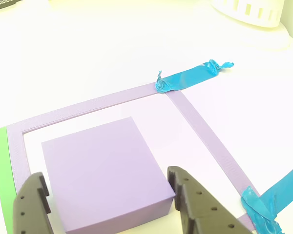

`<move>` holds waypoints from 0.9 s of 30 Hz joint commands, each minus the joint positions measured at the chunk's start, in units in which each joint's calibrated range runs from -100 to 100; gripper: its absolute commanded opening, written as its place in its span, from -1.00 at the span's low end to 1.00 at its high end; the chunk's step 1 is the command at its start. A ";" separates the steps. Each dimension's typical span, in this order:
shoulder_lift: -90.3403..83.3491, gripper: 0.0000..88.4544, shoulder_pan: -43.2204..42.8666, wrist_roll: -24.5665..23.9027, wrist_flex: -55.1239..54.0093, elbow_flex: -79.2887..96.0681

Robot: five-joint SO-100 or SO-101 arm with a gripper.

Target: Tower of hanoi

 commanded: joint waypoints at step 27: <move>-17.27 -0.73 -1.21 0.36 16.89 -3.70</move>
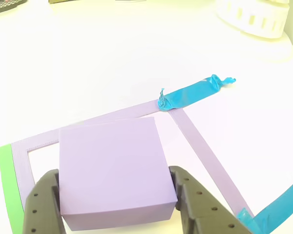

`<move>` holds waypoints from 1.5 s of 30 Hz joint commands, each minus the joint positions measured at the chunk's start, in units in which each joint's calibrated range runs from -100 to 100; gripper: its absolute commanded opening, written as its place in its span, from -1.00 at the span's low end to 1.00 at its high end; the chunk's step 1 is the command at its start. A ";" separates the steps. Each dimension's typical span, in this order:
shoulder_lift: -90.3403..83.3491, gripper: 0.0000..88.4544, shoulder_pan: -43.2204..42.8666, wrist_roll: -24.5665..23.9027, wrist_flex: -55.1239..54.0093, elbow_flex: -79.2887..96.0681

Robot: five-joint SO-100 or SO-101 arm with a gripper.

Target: Tower of hanoi

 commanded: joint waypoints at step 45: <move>-58.56 -0.80 -38.41 0.00 139.93 -77.36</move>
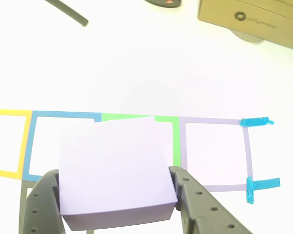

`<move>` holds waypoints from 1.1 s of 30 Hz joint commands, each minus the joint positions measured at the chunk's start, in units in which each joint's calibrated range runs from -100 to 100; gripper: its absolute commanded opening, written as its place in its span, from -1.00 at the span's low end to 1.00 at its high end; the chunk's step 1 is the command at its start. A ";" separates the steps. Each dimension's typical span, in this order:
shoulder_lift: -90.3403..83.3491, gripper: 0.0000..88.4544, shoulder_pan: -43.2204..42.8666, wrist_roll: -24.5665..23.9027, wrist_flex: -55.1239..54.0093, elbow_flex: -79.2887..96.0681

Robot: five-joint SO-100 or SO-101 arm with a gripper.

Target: Tower of hanoi

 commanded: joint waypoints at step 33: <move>10.93 -0.80 -25.36 0.00 -85.93 71.38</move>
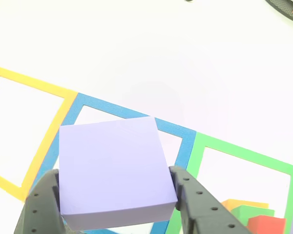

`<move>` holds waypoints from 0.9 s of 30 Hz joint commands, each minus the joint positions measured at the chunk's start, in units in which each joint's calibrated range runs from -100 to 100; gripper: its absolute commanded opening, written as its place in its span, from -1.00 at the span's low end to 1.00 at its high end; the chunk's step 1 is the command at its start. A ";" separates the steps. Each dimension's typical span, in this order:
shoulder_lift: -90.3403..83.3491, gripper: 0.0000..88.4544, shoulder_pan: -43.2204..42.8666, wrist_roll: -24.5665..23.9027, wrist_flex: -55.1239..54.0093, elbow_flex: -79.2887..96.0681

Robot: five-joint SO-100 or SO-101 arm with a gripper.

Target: Tower of hanoi

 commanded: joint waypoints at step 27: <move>37.91 -0.80 -2.56 0.36 -66.97 19.79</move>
